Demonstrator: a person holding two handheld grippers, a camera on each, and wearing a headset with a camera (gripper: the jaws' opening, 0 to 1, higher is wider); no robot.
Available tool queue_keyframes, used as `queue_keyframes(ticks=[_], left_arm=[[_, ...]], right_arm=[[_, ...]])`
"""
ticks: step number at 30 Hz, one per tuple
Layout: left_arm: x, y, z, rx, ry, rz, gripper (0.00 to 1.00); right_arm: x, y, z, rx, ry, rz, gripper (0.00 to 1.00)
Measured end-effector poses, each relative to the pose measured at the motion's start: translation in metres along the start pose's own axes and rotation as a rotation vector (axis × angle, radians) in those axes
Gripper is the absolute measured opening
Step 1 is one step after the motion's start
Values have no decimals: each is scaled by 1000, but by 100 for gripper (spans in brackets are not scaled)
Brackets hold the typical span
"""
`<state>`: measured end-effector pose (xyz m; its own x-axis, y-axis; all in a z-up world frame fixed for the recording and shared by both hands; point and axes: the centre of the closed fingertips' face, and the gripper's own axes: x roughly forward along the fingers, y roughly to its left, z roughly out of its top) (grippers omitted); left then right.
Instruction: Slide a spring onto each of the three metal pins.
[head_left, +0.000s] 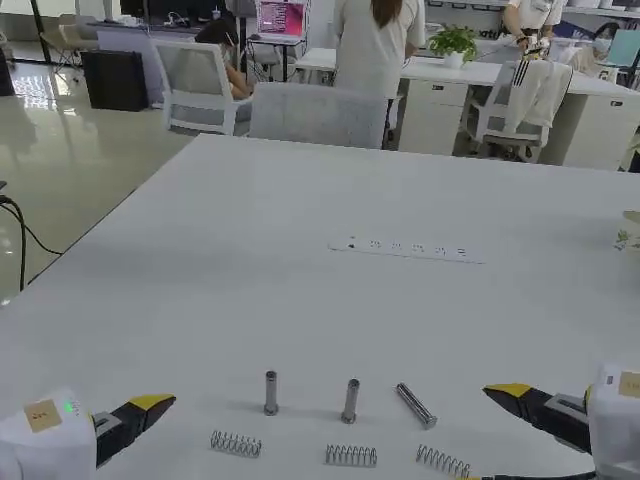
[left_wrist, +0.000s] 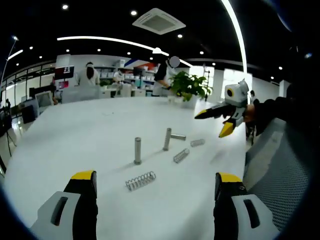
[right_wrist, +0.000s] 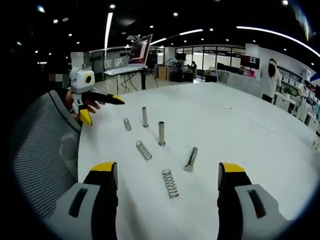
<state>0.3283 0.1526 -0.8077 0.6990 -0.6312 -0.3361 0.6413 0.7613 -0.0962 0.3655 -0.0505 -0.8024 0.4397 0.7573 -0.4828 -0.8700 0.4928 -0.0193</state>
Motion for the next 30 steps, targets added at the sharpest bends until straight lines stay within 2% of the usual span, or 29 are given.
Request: queue_keyframes(ticks=[30], left_arm=[[0, -2, -1, 1, 4, -4, 93]], right_arm=[[0, 1, -2, 5, 7, 0, 80]])
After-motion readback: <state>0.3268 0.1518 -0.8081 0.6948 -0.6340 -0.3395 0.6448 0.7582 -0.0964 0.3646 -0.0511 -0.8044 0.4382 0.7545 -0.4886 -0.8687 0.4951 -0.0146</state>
